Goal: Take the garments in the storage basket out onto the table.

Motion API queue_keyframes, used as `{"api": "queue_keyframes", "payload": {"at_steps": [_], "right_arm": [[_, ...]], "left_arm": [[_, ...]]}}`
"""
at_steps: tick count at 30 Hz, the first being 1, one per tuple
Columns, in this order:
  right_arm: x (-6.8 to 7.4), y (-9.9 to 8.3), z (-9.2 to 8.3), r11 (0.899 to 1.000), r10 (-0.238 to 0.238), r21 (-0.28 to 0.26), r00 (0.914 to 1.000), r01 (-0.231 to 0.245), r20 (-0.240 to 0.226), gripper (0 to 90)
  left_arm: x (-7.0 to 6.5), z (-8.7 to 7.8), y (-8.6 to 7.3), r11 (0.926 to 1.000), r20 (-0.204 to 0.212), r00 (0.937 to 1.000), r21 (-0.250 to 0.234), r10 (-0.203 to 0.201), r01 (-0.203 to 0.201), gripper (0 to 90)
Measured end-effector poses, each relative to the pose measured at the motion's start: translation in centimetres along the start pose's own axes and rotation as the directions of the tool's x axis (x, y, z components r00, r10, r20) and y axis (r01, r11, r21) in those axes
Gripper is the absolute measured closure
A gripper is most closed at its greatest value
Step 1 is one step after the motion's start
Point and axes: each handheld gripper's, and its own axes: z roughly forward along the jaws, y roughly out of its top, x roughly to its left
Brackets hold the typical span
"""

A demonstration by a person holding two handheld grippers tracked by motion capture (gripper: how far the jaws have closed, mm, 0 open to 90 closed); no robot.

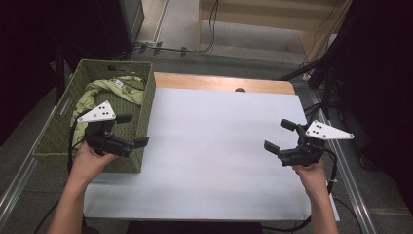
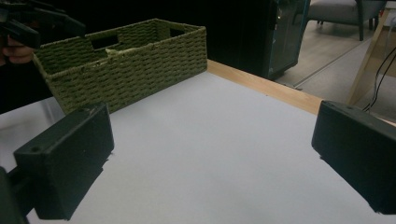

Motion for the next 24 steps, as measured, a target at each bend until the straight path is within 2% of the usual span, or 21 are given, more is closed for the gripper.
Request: {"api": "queue_keyframes", "payload": {"at_steps": [3, 9, 12, 18, 24], "right_arm": [[-0.1, 0.0, 0.0, 1.0, 0.003, -0.001, 1.0, -0.003, -0.003, 0.0], [-0.1, -0.1, 0.0, 1.0, 0.006, 0.002, 1.0, -0.006, -0.005, 0.0], [0.1, 0.0, -0.1, 1.0, 0.003, -0.005, 1.0, -0.003, -0.005, 0.0], [-0.2, 0.0, -0.2, 1.0, 0.004, 0.001, 1.0, -0.004, 0.002, 0.0], [-0.5, 0.0, -0.5, 1.0, 0.009, -0.003, 0.9999, -0.009, 0.009, 0.0]], "left_arm": [[0.1, 0.0, 0.0, 1.0, -0.003, 1.0, -0.004, -0.009, 0.009, 0.0], [0.2, 0.1, 0.1, 0.9999, -0.023, 0.9997, 0.011, -0.002, 0.002, 0.0], [0.5, -0.1, 0.1, 0.9999, -0.021, 0.9997, -0.003, -0.01, 0.01, 0.0], [1.2, -0.2, 0.5, 0.9998, -0.051, 0.9986, 0.011, -0.017, 0.018, 0.0], [2.3, -0.1, 1.3, 0.9985, -0.108, 0.994, 0.049, -0.017, 0.023, 0.0]]}}
